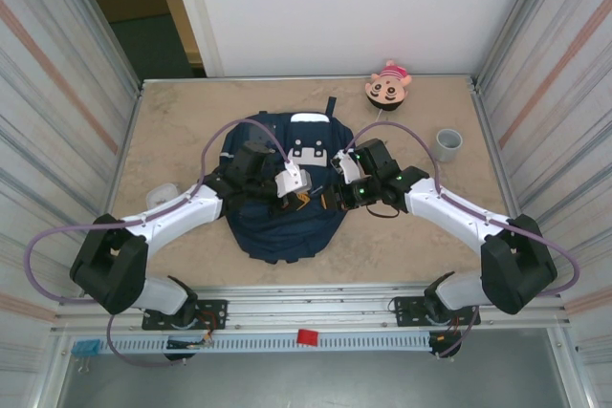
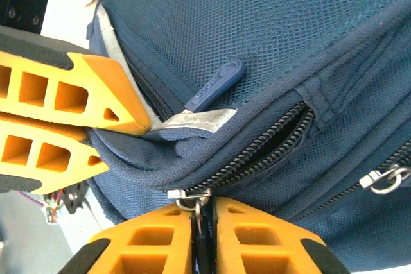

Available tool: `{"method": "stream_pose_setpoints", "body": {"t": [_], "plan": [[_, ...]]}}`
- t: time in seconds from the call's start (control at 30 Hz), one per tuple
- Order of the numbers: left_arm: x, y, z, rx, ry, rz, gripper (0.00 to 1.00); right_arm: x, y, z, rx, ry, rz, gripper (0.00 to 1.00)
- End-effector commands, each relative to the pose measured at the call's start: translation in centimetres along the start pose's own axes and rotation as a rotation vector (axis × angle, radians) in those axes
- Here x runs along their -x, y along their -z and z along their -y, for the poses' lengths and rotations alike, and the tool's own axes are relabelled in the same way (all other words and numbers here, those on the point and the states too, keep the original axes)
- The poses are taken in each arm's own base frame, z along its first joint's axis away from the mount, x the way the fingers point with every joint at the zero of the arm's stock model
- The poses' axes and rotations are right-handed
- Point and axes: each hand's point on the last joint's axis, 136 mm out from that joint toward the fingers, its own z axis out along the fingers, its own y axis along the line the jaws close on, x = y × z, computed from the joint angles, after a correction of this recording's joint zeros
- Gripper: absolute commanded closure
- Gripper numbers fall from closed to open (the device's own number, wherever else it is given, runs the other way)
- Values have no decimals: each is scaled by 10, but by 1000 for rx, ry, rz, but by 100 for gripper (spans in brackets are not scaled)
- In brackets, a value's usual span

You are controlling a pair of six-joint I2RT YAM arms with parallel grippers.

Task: Pack the student bag

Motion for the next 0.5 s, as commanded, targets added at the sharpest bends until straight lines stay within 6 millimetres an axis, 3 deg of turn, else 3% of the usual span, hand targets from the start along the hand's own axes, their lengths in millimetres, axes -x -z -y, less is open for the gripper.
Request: {"method": "stream_pose_setpoints", "body": {"t": [0.0,0.1,0.27,0.47], "plan": [[16,14,2,1,-14,61,100,-4,0,8,-32,4,-9,95],[11,17,-1,12,-3,57,100,-3,6,21,-79,-25,8,100],[2,26,-3,22,-5,31,100,0,19,43,-128,-78,40,100],[-4,30,6,-5,-12,13,100,5,18,36,-91,-62,45,100]]}}
